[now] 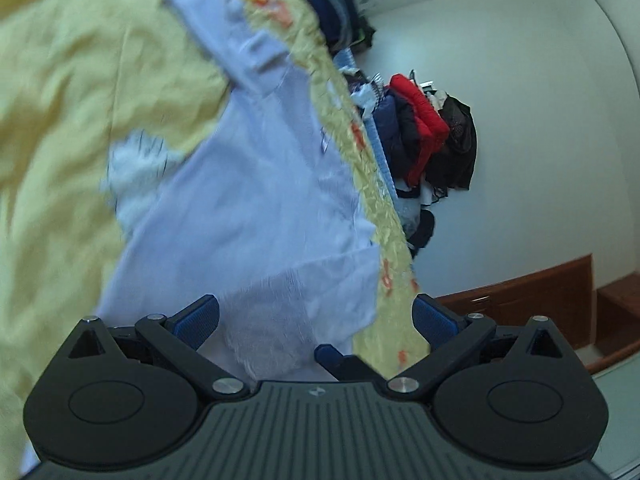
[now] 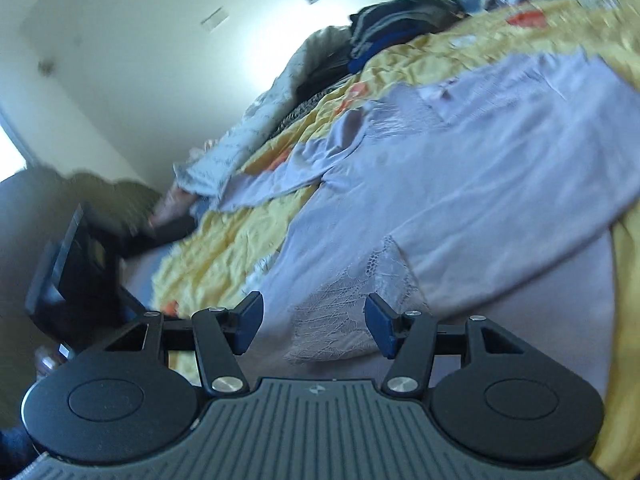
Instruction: Fold small clothes
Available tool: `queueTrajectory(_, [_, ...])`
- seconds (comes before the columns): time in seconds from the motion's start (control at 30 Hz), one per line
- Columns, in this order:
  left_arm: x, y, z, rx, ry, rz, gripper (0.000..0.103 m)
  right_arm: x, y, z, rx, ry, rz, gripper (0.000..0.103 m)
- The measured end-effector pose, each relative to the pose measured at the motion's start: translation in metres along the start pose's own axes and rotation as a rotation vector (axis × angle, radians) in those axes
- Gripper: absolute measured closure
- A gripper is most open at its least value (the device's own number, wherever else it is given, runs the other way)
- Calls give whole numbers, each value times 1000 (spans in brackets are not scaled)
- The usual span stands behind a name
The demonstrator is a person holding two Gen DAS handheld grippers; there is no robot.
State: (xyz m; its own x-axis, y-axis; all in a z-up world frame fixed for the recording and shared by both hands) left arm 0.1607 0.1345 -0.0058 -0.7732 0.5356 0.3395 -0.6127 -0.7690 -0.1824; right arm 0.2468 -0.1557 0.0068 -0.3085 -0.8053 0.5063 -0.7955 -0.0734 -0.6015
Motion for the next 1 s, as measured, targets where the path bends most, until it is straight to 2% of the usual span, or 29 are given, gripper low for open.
queueTrajectory(0.07, [-7, 4, -5, 38, 16, -27, 0, 10, 0, 13, -97, -27, 15, 41])
queueTrajectory(0.17, [-14, 2, -8, 49, -42, 4, 0, 20, 2, 28, -193, -33, 47, 43])
queueTrajectory(0.33, [-24, 1, -2, 17, -85, -13, 0, 23, 10, 36, -221, -22, 51, 43])
queueTrajectory(0.57, [-42, -1, 9, -43, -207, -36, 3, 22, 17, 44, -260, -22, 46, 43])
queueTrajectory(0.6, [-44, -2, 13, -68, -244, -33, 13, 21, 18, 45, -263, -19, 44, 43])
queueTrajectory(0.63, [-46, 0, 16, -104, -286, -34, 32, 20, 19, 46, -266, -16, 42, 43])
queueTrajectory(0.7, [-51, 1, 21, -164, -371, -49, 55, 19, 22, 48, -270, -14, 38, 43])
queueTrajectory(0.87, [-52, 4, 22, -194, -386, -55, 58, 18, 27, 51, -270, -11, 37, 42])
queueTrajectory(0.93, [-54, 6, 22, -224, -425, -56, 85, 18, 27, 51, -270, -12, 39, 42])
queueTrajectory(1.0, [-55, 6, 21, -246, -457, -56, 94, 17, 26, 52, -275, -13, 40, 42])
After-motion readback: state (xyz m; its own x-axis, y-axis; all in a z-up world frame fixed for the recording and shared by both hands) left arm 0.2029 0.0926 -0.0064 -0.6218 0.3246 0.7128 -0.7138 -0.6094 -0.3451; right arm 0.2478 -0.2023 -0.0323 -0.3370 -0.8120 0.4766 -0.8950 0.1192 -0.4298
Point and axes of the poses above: each gripper's, at about its wrist camera, not at the fingertips, and x roughly against the way its jaws point, z to its right, y to its underside, the point moved 3 cm from there along -x, roughly the way its jaws point, and after that the axes turned 2 degrees about y, right-handed, at the moved point
